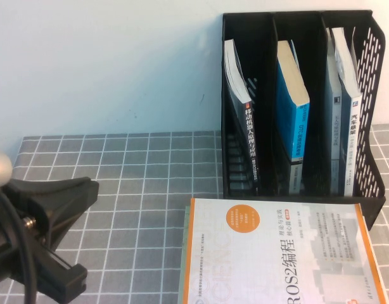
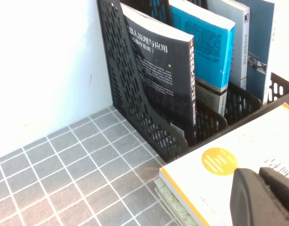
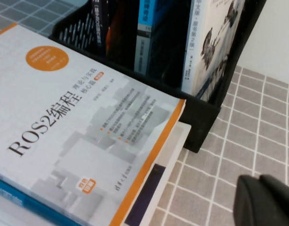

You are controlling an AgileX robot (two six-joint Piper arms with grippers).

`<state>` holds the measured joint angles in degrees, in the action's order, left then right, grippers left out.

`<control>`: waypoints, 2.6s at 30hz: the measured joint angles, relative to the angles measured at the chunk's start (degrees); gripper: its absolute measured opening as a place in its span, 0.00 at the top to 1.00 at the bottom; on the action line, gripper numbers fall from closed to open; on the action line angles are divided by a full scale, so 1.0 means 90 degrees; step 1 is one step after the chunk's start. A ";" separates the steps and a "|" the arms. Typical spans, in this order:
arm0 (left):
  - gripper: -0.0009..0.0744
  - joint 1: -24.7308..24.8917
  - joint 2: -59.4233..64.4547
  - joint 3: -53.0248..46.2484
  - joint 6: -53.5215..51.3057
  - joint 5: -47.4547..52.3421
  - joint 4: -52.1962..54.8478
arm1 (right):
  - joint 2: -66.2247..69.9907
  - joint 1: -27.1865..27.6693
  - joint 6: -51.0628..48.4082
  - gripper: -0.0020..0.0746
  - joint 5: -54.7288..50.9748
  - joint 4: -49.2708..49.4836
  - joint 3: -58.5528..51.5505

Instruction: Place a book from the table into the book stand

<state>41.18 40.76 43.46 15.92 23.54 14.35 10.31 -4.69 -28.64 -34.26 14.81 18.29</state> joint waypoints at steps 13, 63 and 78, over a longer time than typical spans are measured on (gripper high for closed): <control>0.99 0.0000 0.0000 0.0000 0.0000 0.0000 0.0000 | -0.0228 0.0000 0.0000 0.98 -0.0269 0.0242 -0.0016; 0.99 -0.4351 -0.4608 -0.4895 -0.1542 -0.0451 -0.2182 | -0.0228 0.0000 -0.0011 0.98 -0.0291 0.0251 -0.0016; 0.99 -0.4351 -0.4608 -0.4895 -0.1656 -0.0462 -0.2168 | -0.0228 0.0000 -0.0011 0.98 -0.0291 0.0251 -0.0016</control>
<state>2.02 -0.72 -0.60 1.02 19.39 -5.16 8.26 -4.69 -28.75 -36.88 17.07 18.15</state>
